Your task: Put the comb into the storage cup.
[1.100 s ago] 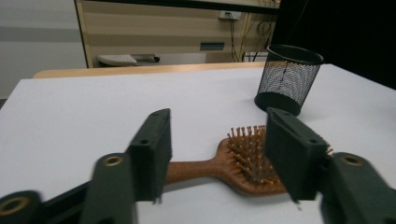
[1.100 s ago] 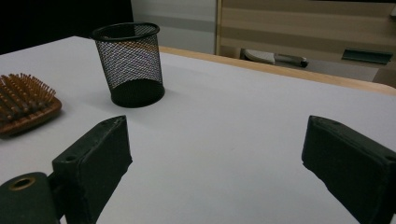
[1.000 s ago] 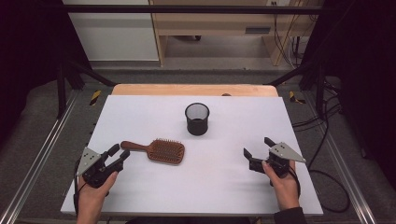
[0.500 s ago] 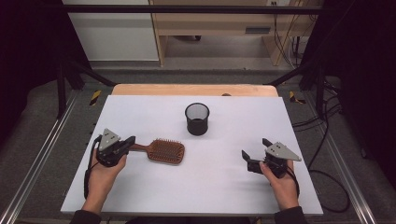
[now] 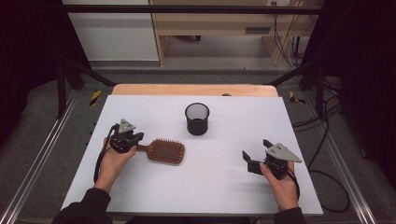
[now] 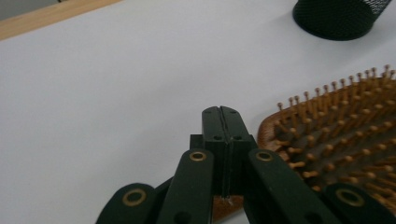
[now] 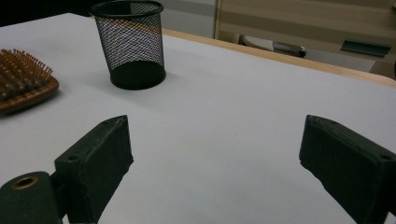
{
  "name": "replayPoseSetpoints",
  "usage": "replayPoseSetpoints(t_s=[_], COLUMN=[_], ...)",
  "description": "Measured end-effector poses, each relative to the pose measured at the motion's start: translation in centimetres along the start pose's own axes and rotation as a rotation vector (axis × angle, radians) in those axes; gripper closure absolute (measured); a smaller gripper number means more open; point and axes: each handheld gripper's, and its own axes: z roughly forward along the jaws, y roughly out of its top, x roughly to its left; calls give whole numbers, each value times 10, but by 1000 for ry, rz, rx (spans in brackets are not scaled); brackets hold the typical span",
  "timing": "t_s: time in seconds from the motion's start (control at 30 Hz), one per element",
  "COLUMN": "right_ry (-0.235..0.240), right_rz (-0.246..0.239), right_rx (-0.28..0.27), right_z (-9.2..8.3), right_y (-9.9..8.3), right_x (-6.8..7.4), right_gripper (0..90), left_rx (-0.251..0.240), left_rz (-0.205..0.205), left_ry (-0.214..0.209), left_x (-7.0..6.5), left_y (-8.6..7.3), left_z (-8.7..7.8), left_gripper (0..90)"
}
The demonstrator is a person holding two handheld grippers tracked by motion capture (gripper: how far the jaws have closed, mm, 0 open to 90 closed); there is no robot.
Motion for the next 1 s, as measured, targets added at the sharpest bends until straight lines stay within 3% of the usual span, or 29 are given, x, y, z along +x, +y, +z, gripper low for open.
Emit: replayPoseSetpoints(t_s=[0.07, 0.2, 0.47, 0.8, 0.93, 1.0], right_ry=[3, 10, 13, -1, -3, -6], right_rz=[1, 5, -2, 16, 17, 15], right_rx=[1, 16, 42, 41, 37, 38], right_z=[0, 1, 2, -4, -6, -7], right_y=[0, -1, -2, -4, -3, -3], right_x=[0, -2, -1, -5, -5, -4], right_gripper=[91, 92, 87, 86, 86, 86], left_rx=[10, 69, 124, 156, 157, 149], left_rz=[-17, -9, -5, 9, 13, 38], left_ry=[-8, -9, -10, -33, -45, -42], left_x=[3, 3, 8, 11, 8, 1], left_y=[-1, -5, -7, -10, -14, -19], left_z=[4, 12, 18, 16, 11, 6], left_gripper=[900, 900, 900, 900, 900, 900])
